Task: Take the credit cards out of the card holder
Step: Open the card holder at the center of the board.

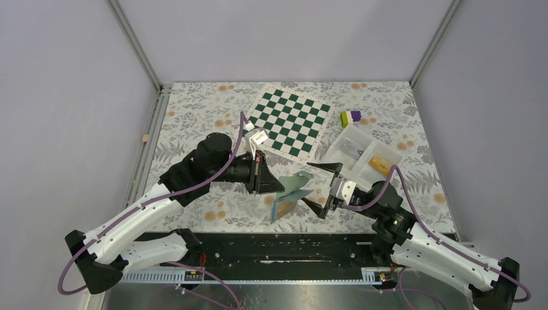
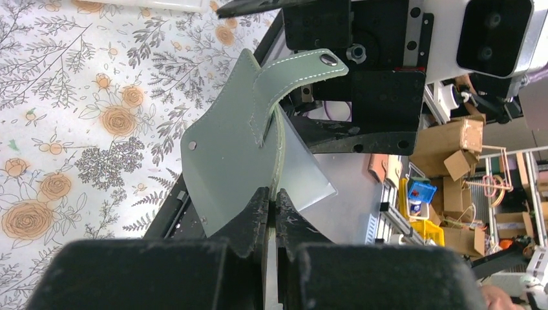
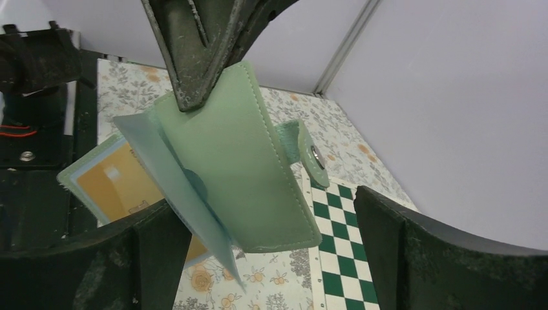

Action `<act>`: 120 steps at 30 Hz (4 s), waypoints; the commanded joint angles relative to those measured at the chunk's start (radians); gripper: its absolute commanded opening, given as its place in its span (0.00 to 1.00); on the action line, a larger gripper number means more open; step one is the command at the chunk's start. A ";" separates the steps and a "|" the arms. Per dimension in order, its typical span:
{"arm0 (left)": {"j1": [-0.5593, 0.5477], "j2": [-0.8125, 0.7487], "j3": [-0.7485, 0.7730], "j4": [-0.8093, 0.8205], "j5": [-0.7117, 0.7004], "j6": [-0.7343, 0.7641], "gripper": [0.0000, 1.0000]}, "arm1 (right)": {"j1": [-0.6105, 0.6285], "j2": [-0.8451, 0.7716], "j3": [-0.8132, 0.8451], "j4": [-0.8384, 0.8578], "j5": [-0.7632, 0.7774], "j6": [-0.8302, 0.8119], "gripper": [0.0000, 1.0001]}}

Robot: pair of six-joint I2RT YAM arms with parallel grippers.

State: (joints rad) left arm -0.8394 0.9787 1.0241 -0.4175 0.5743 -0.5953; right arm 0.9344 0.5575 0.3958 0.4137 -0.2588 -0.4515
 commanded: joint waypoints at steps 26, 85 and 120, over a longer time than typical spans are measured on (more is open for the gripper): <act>0.194 -0.018 0.177 0.031 0.056 0.111 0.53 | 0.009 0.010 0.183 -0.174 -0.016 0.527 0.00; 0.295 -0.157 -0.563 1.364 0.210 -0.609 0.00 | 0.010 0.004 0.319 -0.283 0.355 1.407 0.00; 0.295 -0.231 -0.564 1.224 0.233 -0.529 0.00 | 0.009 0.316 0.748 -0.587 -0.107 1.130 0.52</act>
State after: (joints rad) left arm -0.5434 0.7727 0.4641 0.7418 0.7765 -1.1294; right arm 0.9379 0.8902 1.1126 -0.2161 -0.2779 0.7624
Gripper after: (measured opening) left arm 0.033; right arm 0.492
